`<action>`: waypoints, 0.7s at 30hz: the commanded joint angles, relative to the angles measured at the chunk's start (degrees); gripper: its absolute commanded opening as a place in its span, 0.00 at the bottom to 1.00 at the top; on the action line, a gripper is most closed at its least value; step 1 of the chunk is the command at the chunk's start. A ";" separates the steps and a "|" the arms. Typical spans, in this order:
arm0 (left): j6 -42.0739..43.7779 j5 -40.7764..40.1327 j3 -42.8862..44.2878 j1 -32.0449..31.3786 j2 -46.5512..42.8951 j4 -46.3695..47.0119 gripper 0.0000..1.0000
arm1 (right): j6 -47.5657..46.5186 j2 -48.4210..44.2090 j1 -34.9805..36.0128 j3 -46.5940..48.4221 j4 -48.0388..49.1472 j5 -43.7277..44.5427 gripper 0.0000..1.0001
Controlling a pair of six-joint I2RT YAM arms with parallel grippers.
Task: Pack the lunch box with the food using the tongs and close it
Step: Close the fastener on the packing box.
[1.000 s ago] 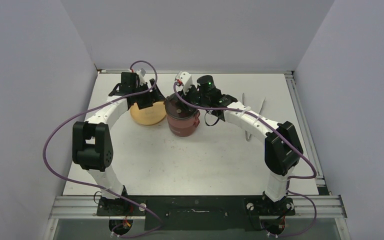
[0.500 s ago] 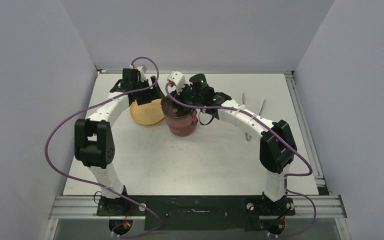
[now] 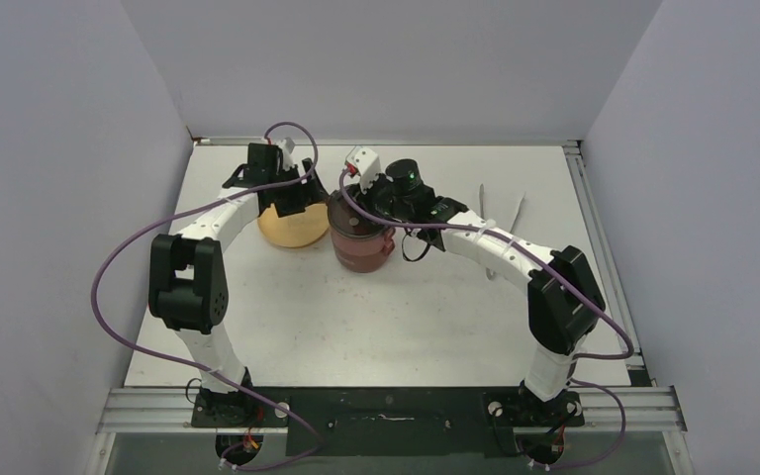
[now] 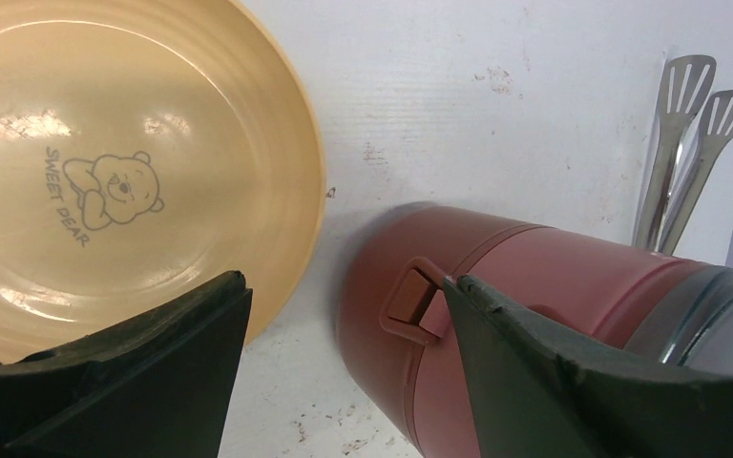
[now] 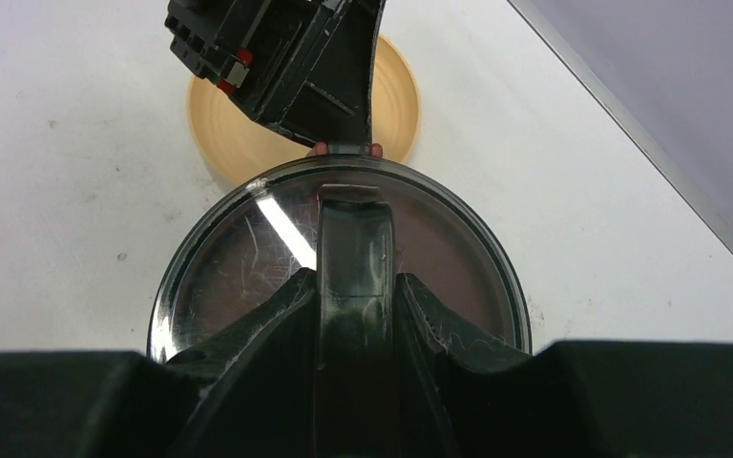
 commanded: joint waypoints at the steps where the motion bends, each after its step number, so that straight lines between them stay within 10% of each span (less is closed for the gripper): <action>1: -0.91 5.95 -2.01 -3.98 -0.48 -0.99 0.77 | 0.78 4.06 0.26 -7.32 -11.72 1.70 0.10; 21: 1.10 6.00 -1.84 -9.06 0.44 -0.53 0.76 | 2.22 3.27 -2.36 -10.70 -7.71 -3.34 0.10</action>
